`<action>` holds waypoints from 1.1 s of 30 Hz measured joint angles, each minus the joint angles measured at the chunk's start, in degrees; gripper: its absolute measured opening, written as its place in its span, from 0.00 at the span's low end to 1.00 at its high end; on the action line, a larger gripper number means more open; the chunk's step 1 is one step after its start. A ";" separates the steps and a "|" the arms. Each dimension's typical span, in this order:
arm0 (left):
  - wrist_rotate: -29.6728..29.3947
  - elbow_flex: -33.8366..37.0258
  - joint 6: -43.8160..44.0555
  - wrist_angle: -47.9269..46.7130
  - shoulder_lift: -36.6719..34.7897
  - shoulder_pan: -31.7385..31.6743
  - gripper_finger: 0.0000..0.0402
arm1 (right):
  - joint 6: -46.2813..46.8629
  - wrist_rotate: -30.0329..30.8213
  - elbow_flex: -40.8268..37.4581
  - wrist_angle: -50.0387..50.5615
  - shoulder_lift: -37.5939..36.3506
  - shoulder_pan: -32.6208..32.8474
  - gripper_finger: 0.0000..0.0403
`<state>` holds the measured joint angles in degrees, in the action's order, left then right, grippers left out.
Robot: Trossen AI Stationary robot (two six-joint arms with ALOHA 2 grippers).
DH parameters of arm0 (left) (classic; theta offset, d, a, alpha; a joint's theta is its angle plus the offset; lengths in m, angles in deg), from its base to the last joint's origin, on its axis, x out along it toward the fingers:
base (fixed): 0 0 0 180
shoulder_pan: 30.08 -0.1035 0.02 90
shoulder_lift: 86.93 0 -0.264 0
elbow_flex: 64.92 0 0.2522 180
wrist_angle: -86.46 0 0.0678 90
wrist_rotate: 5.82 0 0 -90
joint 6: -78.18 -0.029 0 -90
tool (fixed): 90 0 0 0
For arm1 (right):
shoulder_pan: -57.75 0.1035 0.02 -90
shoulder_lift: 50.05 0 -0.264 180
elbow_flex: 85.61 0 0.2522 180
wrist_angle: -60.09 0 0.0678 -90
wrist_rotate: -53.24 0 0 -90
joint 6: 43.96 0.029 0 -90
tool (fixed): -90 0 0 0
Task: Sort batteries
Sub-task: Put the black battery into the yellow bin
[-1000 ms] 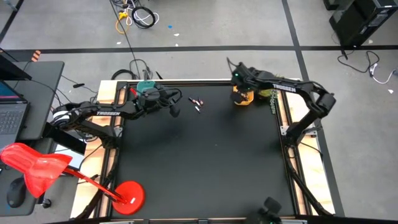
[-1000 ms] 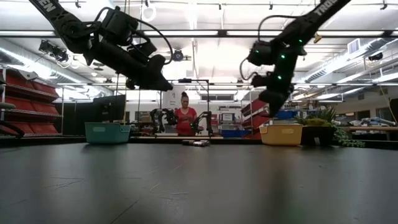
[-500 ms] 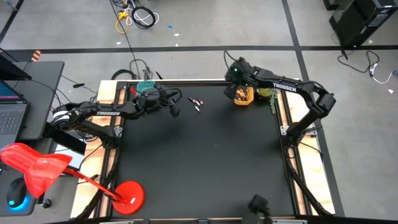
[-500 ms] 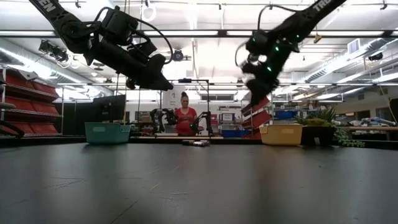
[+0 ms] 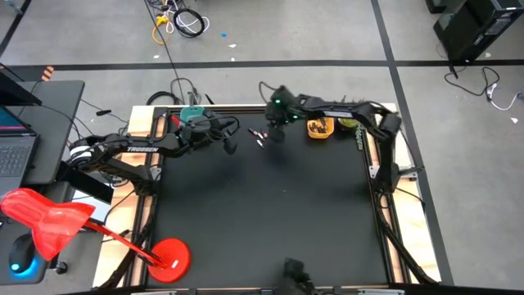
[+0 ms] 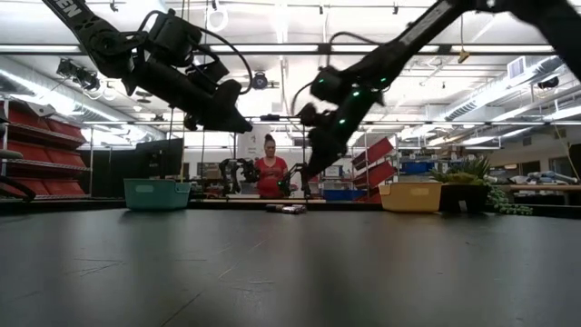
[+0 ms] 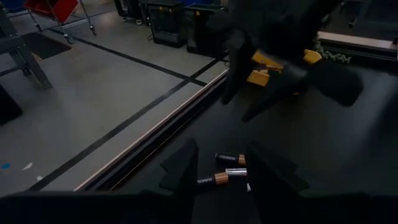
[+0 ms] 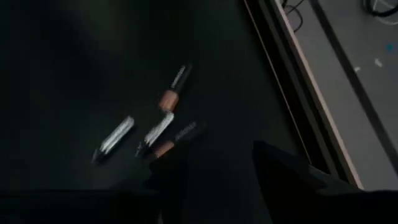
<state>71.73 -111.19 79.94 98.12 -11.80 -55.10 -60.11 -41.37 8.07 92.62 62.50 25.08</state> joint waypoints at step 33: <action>0.00 -0.02 -0.24 -0.51 0.00 0.00 0.35 | 5.90 -1.03 19.47 20.36 16.17 1.74 0.48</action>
<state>71.73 -111.21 79.69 97.60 -11.80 -55.10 -54.20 -42.41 27.54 112.99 78.67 26.82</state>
